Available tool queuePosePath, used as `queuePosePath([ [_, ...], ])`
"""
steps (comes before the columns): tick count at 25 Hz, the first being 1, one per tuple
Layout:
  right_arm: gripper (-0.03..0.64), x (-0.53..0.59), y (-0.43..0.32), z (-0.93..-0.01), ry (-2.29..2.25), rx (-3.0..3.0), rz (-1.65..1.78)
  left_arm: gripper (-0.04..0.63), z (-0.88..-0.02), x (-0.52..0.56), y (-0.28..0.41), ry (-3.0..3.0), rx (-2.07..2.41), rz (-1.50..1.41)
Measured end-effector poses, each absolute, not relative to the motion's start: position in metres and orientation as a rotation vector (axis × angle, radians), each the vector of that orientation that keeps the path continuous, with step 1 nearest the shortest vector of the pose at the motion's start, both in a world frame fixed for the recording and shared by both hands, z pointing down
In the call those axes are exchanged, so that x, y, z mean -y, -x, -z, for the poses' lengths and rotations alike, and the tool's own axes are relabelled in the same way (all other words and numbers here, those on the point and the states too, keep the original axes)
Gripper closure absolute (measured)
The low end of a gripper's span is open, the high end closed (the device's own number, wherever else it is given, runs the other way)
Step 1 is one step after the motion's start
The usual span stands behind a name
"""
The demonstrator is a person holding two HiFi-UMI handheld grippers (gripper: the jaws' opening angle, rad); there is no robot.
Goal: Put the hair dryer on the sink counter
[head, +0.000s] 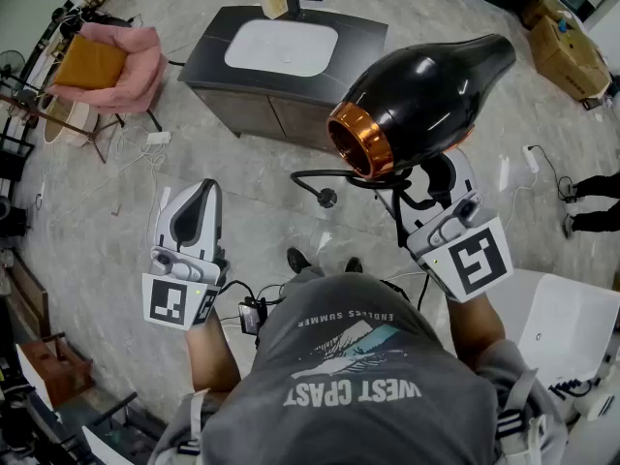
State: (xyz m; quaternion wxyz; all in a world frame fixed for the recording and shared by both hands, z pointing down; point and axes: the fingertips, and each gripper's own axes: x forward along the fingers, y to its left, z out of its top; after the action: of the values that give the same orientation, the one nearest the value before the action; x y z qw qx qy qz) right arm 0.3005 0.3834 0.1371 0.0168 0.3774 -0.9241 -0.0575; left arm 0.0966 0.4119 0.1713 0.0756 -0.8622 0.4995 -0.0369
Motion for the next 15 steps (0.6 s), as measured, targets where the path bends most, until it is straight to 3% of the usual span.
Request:
queuePosePath([
  [15,0.357,-0.380,-0.304,-0.151,-1.173,2.878,0.213,0.575,-0.186,-0.403,-0.101,2.590,-1.484,0.113],
])
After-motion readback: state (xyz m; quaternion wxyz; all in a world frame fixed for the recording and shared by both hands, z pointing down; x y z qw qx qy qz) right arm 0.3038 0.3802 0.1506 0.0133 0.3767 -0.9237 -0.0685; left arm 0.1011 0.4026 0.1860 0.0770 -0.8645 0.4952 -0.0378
